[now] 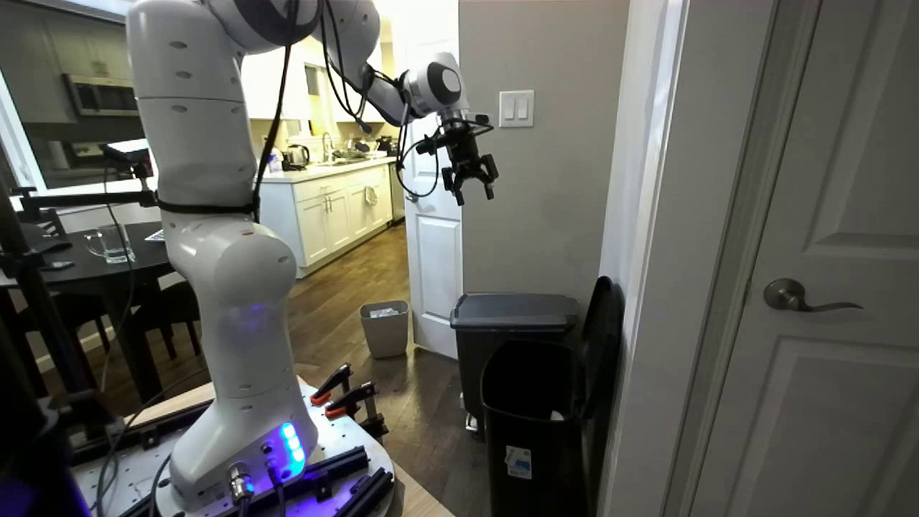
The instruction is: Close the black bin.
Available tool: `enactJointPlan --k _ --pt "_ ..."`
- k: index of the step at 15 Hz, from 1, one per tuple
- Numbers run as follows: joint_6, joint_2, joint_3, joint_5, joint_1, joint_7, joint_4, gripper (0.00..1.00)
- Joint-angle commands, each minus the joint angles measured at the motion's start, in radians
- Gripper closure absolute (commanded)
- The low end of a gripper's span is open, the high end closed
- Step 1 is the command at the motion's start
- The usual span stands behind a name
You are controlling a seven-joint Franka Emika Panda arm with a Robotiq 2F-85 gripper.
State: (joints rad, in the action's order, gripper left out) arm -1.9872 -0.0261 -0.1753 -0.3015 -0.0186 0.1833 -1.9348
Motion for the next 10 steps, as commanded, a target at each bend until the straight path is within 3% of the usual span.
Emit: enactJointPlan --k 1,7,10 --pt "0.006 -0.006 0.031 0.002 -0.033 -0.001 0.009 0.00" --pt "0.012 -0.006 0.030 0.002 -0.036 -0.001 0.013 0.00" --pt "-0.030 -0.029 0.072 0.025 -0.014 -0.004 0.030 0.00"
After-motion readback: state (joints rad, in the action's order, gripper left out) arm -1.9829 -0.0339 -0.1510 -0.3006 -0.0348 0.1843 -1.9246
